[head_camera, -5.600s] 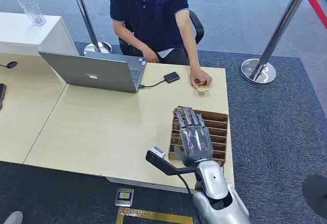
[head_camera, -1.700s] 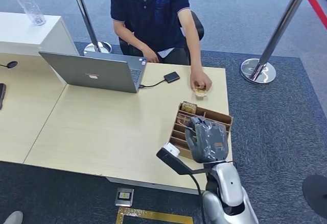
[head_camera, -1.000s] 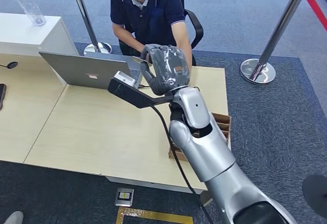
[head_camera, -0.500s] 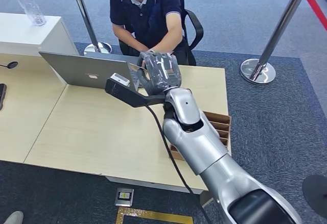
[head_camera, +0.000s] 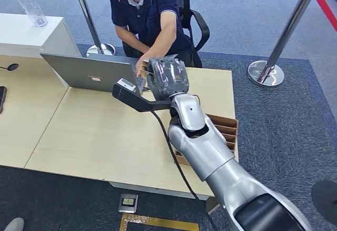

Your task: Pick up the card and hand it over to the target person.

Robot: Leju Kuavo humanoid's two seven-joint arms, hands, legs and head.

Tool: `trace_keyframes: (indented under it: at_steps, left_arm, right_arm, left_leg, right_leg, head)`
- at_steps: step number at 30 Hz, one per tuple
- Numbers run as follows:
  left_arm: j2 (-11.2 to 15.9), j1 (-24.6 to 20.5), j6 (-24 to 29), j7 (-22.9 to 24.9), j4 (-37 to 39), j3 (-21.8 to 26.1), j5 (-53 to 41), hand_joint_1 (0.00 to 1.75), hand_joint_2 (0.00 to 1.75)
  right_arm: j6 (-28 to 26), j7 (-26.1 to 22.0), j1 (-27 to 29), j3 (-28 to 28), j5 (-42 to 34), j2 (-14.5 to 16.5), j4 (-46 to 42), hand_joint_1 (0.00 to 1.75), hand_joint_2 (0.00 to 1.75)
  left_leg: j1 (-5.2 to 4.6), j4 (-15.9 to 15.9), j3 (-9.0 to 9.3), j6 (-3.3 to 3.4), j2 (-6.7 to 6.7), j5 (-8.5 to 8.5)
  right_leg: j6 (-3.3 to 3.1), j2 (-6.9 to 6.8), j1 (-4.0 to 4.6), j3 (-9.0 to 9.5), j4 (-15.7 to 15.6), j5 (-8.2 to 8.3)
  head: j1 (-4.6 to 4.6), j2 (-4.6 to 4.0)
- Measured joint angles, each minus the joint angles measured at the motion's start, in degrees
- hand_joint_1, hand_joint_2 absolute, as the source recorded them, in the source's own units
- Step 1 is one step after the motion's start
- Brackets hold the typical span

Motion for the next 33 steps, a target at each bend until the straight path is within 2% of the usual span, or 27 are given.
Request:
trace_keyframes:
  at_steps: [3, 5, 7, 9, 14, 18, 20, 22, 25, 27, 29, 31, 33]
  left_arm:
    - [0.08, -0.03, 0.03, 0.10, 0.00, -0.28, -0.27, 0.00, 0.00]
    - [0.16, -0.04, 0.01, 0.11, -0.03, -0.21, -0.20, 0.00, 0.00]
    - [0.18, -0.02, 0.07, 0.03, -0.06, 0.18, 0.22, 0.00, 0.00]
    - [0.10, 0.07, 0.29, -0.13, -0.10, 0.84, 0.90, 0.00, 0.00]
    - [-0.36, 0.45, 0.87, -0.24, -0.13, 2.11, 2.14, 0.00, 0.00]
    - [-0.87, 0.69, 1.45, 0.49, -0.24, 3.15, 3.06, 0.00, 0.00]
    - [-0.96, 0.73, 1.55, 0.49, -0.30, 3.39, 3.31, 0.00, 0.00]
    - [-0.96, 0.68, 1.63, 0.40, -0.38, 3.60, 3.59, 0.00, 0.00]
    - [-0.81, 0.57, 1.71, -0.06, -0.50, 3.99, 4.30, 0.00, 0.00]
    - [-0.67, 0.56, 1.57, -0.31, -0.53, 4.11, 4.50, 0.00, 0.00]
    - [-0.65, 0.64, 1.42, -0.29, -0.54, 4.19, 4.51, 0.00, 0.00]
    - [-0.78, 0.77, 1.37, -0.18, -0.55, 4.12, 4.41, 0.00, 0.00]
    - [-0.93, 0.84, 1.38, -0.11, -0.54, 3.96, 4.22, 0.00, 0.00]
  right_arm:
    - [-1.25, -0.19, 0.55, -2.74, 1.30, -0.03, -0.39, 1.71, 1.75]
    - [-2.56, -0.71, 1.30, -4.12, 1.38, -0.06, -1.50, 1.06, 1.75]
    - [-4.43, -2.28, 2.92, -5.86, 0.59, -0.17, -4.08, 0.22, 1.75]
    - [-6.08, -4.54, 6.16, -7.54, -0.39, -0.77, -9.54, 0.00, 1.75]
    - [-4.18, -6.30, 21.72, -9.95, 1.25, -5.86, -36.04, 0.00, 1.75]
    - [-5.76, -8.55, 40.23, -13.80, -0.25, -11.64, -59.99, 0.00, 1.75]
    - [-6.39, -7.56, 48.00, -17.39, 2.11, -13.15, -67.56, 0.00, 1.75]
    - [-6.67, -5.99, 53.60, -21.67, 4.57, -12.98, -71.21, 0.00, 1.75]
    - [-5.91, -2.62, 62.09, -31.24, 5.29, -10.51, -73.14, 0.00, 1.75]
    - [-6.12, -3.36, 66.58, -39.47, 4.07, -8.34, -71.10, 0.00, 1.75]
    - [-5.57, -4.88, 67.88, -48.59, 2.90, -5.64, -65.90, 0.00, 1.75]
    - [-4.25, -6.17, 65.85, -57.55, 2.98, -3.61, -57.75, 0.00, 1.75]
    - [-3.82, -7.61, 60.92, -66.96, 4.70, -4.42, -42.73, 0.00, 0.87]
  left_leg:
    - [0.00, 0.01, -0.02, 0.01, -0.02, 0.01]
    - [0.00, 0.01, -0.02, 0.01, -0.02, 0.02]
    - [0.00, 0.00, -0.05, 0.02, 0.00, 0.03]
    - [0.01, -0.03, 0.00, 0.01, 0.00, 0.02]
    - [0.04, -0.10, 0.08, 0.02, -0.13, 0.00]
    - [0.05, -0.17, 0.08, 0.06, -0.41, 0.01]
    - [0.06, -0.17, 0.10, 0.08, -0.56, -0.03]
    - [0.03, -0.11, 0.05, 0.13, -0.57, -0.11]
    - [-0.01, -0.11, 0.02, 0.17, -0.58, -0.19]
    - [-0.01, -0.14, 0.06, 0.18, -0.64, -0.21]
    - [0.00, -0.16, 0.12, 0.17, -0.64, -0.23]
    - [-0.01, -0.20, 0.15, 0.18, -0.58, -0.20]
    - [0.00, -0.25, 0.21, 0.19, -0.45, -0.19]
  right_leg:
    - [0.01, -0.03, 0.00, -0.01, 0.00, 0.01]
    - [0.01, -0.02, 0.00, -0.01, -0.01, 0.01]
    - [0.01, -0.02, 0.01, -0.03, -0.02, 0.03]
    - [0.01, -0.02, 0.01, 0.01, -0.05, 0.02]
    - [0.01, -0.14, 0.04, 0.15, -0.18, -0.01]
    - [0.04, -0.42, 0.05, 0.29, -0.35, -0.05]
    - [0.07, -0.53, 0.06, 0.37, -0.43, -0.12]
    - [0.10, -0.50, 0.03, 0.32, -0.40, -0.18]
    - [0.10, -0.49, 0.00, 0.27, -0.39, -0.20]
    - [0.12, -0.56, 0.00, 0.33, -0.44, -0.22]
    - [0.14, -0.54, 0.01, 0.37, -0.48, -0.23]
    - [0.16, -0.48, 0.00, 0.38, -0.52, -0.21]
    - [0.19, -0.36, 0.00, 0.42, -0.58, -0.15]
  head:
    - [0.00, 0.00]
    - [0.00, 0.00]
    - [0.00, 0.00]
    - [0.00, 0.00]
    - [0.00, 0.00]
    - [0.00, 0.00]
    - [0.00, 0.00]
    - [0.00, 0.00]
    - [0.00, 0.00]
    - [0.00, 0.00]
    - [0.00, 0.00]
    - [0.00, 0.00]
    - [0.00, 0.00]
